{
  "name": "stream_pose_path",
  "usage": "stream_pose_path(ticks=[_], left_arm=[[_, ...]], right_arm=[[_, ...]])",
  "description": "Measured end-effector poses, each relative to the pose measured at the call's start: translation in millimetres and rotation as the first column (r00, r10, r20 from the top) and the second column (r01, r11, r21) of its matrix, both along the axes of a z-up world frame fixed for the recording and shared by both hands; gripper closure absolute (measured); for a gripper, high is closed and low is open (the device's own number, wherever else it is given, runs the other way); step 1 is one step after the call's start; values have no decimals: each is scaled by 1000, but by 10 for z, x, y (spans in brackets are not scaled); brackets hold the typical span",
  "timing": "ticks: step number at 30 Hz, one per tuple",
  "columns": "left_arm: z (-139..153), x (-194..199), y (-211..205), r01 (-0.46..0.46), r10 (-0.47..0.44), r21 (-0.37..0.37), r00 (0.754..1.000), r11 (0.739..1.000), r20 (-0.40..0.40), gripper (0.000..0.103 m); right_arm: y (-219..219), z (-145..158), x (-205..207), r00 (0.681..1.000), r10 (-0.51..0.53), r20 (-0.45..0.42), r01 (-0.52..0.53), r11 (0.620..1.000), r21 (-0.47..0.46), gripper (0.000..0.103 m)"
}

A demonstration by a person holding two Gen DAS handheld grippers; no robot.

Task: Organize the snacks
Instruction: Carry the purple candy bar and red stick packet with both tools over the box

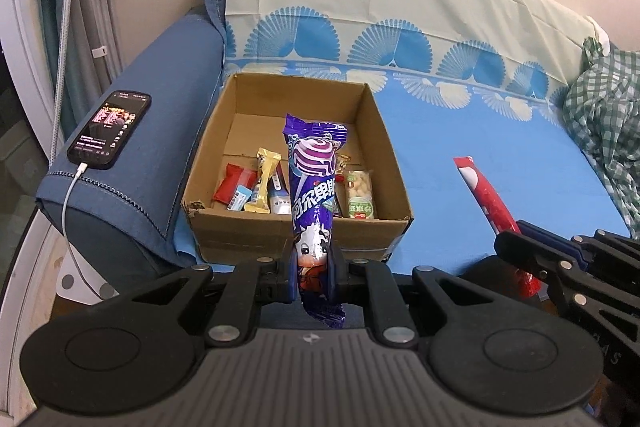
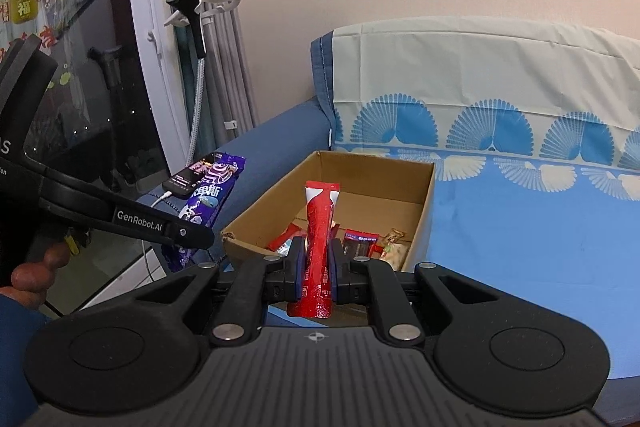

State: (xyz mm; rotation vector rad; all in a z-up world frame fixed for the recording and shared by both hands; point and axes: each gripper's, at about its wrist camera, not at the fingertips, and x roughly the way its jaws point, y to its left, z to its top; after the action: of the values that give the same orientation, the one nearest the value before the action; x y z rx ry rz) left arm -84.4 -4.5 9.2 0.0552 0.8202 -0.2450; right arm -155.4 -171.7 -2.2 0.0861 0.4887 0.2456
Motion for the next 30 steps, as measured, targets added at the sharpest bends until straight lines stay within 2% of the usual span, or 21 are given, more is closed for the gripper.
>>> stream_pose_path(ticks=[6, 11, 22, 30], left_arm=[[-37, 158, -26, -16, 17, 30, 999, 999, -31, 88], [-62, 463, -5, -35, 38, 44, 997, 998, -64, 88], [-137, 1225, -51, -35, 41, 61, 994, 998, -103, 88], [-349, 1849, -121, -29, 42, 92, 988, 995, -147, 88]], right_arm=[[27, -28, 117, 1000, -9, -29, 9, 1000, -13, 91], [54, -57, 353, 997, -29, -65, 28, 1000, -6, 91], [118, -170, 1123, 992, -33, -119, 34, 999, -1, 90], [62, -395, 1769, 981, -63, -182, 63, 998, -5, 90]])
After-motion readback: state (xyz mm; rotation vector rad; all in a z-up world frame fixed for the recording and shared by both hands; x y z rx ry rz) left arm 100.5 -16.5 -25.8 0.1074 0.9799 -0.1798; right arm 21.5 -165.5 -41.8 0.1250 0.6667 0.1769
